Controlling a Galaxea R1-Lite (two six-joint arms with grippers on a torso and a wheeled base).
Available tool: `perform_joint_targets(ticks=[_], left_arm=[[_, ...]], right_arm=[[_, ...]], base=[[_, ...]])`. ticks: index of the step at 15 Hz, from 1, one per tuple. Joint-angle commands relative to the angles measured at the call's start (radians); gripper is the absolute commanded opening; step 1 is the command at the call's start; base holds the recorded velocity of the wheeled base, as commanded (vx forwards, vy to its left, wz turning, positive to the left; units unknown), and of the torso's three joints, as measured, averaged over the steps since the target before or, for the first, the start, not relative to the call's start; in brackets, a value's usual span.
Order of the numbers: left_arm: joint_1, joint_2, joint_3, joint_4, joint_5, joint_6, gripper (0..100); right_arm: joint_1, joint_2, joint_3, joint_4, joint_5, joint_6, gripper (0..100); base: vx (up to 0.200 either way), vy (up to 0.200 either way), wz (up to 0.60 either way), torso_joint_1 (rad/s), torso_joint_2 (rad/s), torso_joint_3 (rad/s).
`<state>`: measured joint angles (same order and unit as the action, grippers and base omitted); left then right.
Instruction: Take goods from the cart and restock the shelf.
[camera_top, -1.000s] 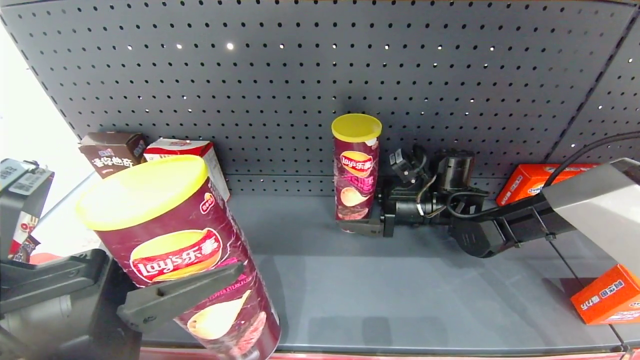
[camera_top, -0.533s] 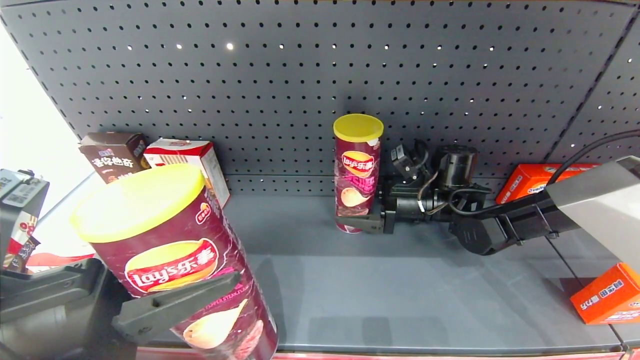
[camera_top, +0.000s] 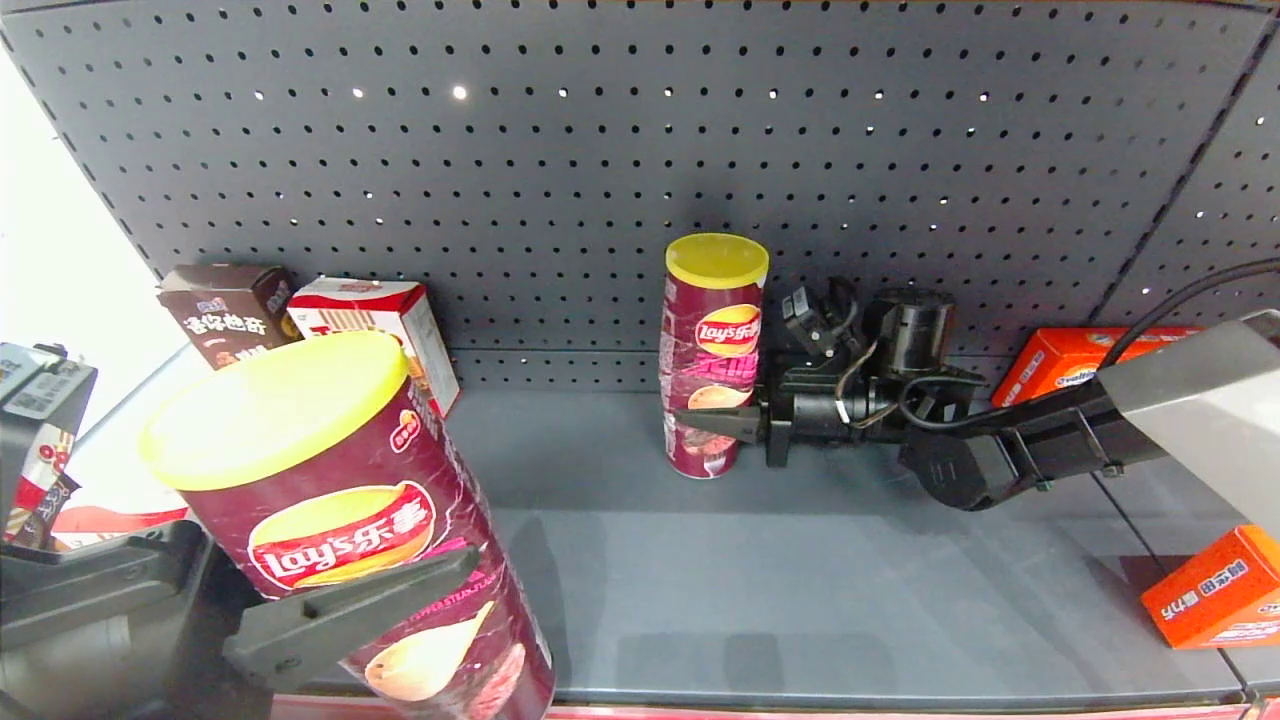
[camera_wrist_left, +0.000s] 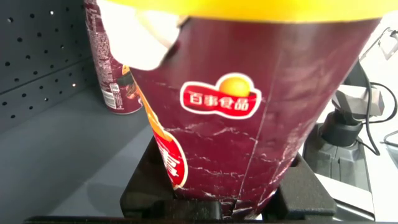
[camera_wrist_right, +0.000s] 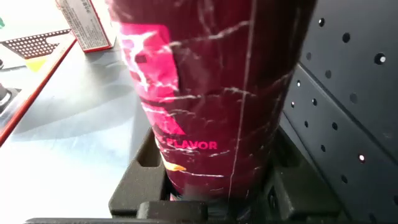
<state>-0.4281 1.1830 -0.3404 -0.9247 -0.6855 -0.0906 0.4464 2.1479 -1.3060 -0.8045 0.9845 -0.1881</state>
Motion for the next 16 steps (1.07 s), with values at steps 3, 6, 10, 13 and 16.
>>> perform_joint_targets(ticks=[3,6,10,13,16], left_arm=[[0.0,-0.013,0.009,0.0,0.0,0.0,0],[0.0,-0.014,0.009,0.0,0.0,0.0,0],[0.0,-0.014,0.011,0.0,0.0,0.0,0],[0.002,-0.022,0.031,0.0,0.003,0.0,0],[0.008,-0.051,0.067,0.001,0.004,0.0,0]], right_arm=[[0.0,-0.088,0.056,-0.005,-0.029,-0.001,0],[0.026,-0.261,0.223,-0.009,-0.147,-0.002,0],[0.112,-0.453,0.494,-0.133,-0.285,0.006,0],[0.224,-0.569,0.702,-0.226,-0.438,0.013,0],[0.265,-0.64,0.83,-0.242,-0.487,0.035,0]], base=[[0.0,0.0,0.0,0.0,0.0,0.0],[0.0,0.0,0.0,0.0,0.0,0.0],[0.0,0.0,0.0,0.0,0.0,0.0],[0.0,0.0,0.0,0.0,0.0,0.0],[0.0,0.0,0.0,0.0,0.0,0.0]])
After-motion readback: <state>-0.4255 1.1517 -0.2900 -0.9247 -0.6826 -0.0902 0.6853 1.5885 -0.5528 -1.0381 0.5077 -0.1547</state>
